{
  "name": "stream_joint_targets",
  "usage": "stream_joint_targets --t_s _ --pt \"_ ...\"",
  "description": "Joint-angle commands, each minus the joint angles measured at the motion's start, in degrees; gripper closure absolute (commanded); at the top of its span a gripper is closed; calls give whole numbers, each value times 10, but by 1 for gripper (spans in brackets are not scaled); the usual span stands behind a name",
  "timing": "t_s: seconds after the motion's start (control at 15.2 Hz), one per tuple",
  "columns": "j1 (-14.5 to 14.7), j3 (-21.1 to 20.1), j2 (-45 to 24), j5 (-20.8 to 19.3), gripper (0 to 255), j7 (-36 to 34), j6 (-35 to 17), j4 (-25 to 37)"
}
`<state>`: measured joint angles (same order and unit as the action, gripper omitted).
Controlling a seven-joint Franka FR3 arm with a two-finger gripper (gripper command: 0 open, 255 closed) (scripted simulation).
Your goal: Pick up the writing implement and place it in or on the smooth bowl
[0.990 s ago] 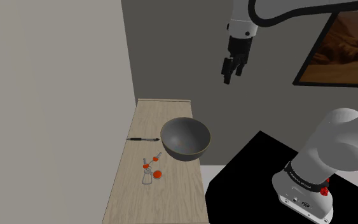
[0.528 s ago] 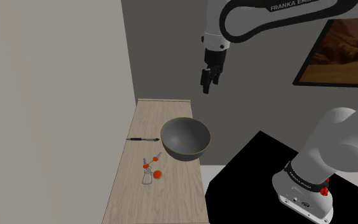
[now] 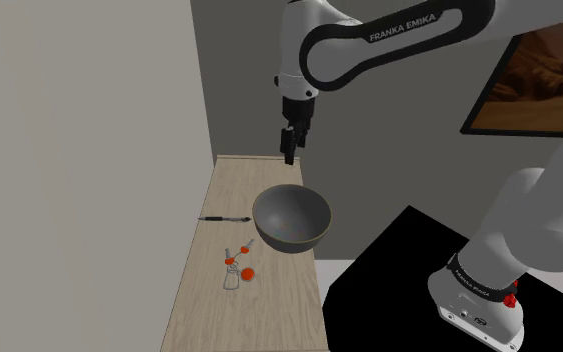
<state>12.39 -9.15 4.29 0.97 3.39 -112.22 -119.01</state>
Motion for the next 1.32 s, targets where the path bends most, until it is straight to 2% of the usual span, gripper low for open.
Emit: stream_joint_targets --t_s 0.0,0.99,1.25 --pt "10 -10 -29 1 0 10 -13 17" --pt "92 -77 -261 -30 0 67 -59 210" --pt "97 -77 -276 -35 0 67 -79 205"
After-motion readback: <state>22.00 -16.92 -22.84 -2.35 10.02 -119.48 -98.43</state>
